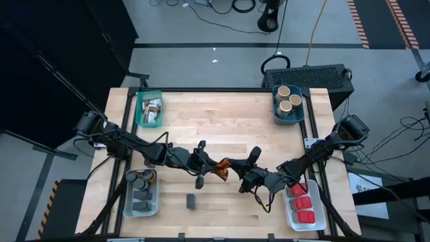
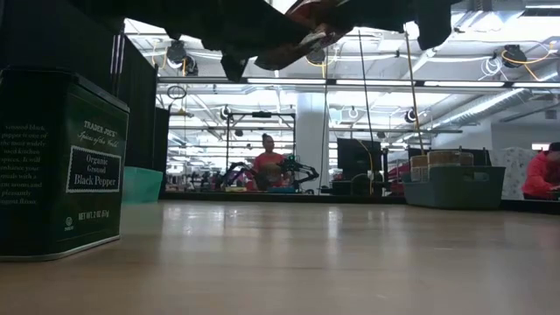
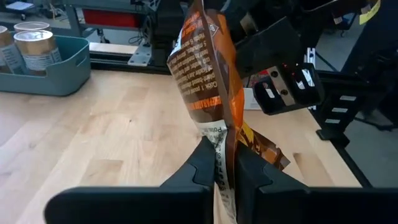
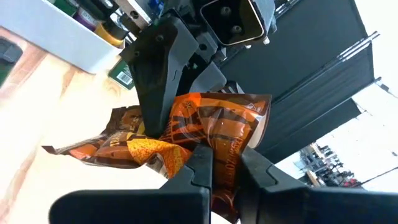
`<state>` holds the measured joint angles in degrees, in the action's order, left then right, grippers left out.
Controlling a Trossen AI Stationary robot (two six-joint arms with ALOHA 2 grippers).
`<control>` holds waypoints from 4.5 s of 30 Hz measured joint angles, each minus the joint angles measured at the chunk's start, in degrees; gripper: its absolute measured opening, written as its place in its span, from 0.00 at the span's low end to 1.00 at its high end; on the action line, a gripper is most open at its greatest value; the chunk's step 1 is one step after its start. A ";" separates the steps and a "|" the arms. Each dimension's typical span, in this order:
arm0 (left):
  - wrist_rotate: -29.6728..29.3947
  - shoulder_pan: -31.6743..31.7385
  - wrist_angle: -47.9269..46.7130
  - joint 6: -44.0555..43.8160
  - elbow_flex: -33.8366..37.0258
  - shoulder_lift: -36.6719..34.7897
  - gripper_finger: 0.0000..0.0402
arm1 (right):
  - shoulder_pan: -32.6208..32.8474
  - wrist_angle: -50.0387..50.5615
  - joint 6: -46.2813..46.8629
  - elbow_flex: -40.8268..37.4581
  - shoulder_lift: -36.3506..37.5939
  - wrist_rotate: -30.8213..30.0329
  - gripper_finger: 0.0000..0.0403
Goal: Sort spices by type
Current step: Put the brown seasoning pack into the light green bin
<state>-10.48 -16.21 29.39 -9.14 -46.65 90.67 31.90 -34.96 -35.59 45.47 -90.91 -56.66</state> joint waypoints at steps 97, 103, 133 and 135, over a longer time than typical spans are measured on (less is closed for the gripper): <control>-18.98 51.34 -83.82 -14.66 0.00 -15.54 0.17 | -1.31 12.87 24.34 0.00 9.62 -10.76 0.40; -17.50 51.34 -83.91 -14.37 0.00 -15.54 0.36 | -1.31 13.06 24.41 0.00 9.62 -10.76 0.40; -13.91 48.90 -93.90 -7.58 -9.84 -15.62 0.50 | -1.99 15.21 25.96 0.00 9.60 -10.54 0.40; -14.10 48.54 -95.45 -6.39 -9.88 -15.60 0.40 | -2.25 15.24 25.96 0.00 9.60 -10.52 0.40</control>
<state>-24.58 32.34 -66.06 -15.53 -56.53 75.07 29.65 -19.72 -9.63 45.47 -81.32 -67.18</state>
